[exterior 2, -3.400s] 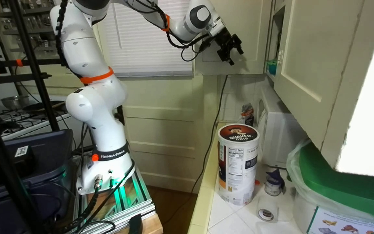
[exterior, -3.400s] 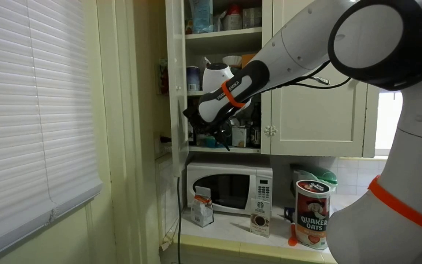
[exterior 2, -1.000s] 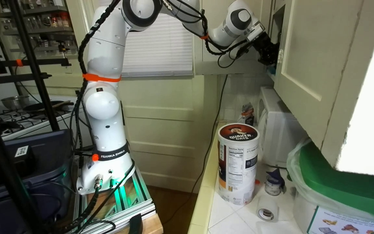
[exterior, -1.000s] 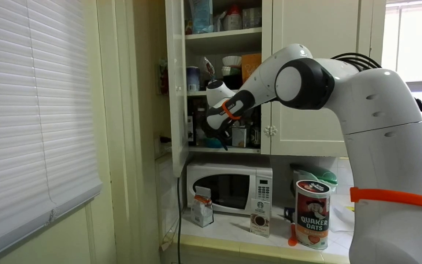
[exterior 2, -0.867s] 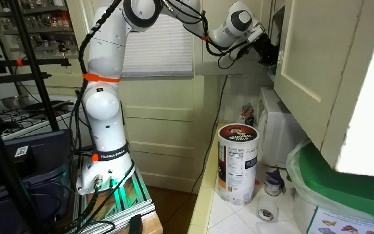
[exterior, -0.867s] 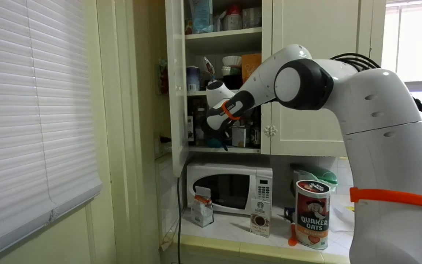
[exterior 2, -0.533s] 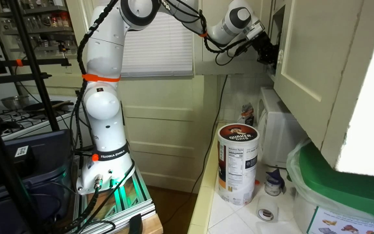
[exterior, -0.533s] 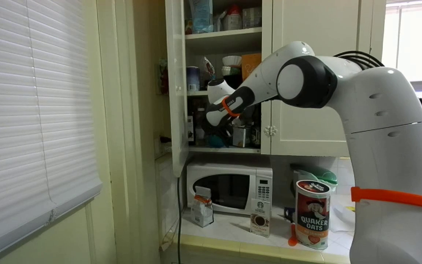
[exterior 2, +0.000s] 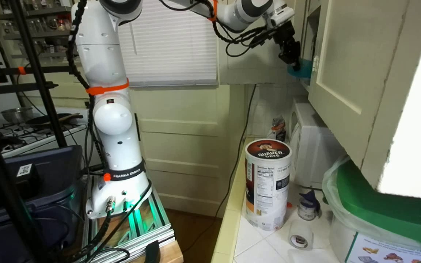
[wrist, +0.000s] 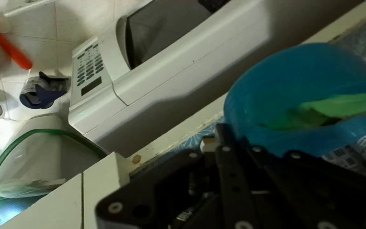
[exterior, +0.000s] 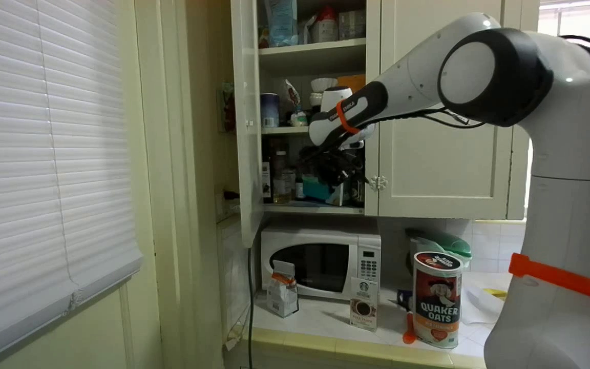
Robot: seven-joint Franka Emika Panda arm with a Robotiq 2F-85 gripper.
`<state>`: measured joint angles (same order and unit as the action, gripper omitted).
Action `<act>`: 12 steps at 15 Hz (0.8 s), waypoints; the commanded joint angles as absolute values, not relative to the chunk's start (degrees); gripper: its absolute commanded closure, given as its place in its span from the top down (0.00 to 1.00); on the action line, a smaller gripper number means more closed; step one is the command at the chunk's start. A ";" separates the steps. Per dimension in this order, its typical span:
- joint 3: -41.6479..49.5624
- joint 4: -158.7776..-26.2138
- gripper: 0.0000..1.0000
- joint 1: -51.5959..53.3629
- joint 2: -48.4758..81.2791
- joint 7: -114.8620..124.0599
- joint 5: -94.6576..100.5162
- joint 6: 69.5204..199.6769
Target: Remove the bowl from the cupboard
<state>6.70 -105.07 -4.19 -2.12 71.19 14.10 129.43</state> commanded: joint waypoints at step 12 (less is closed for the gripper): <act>4.81 -129.18 0.01 -7.77 -16.75 39.95 7.44 129.51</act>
<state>6.56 -129.26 -5.84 -16.83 40.52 8.19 129.54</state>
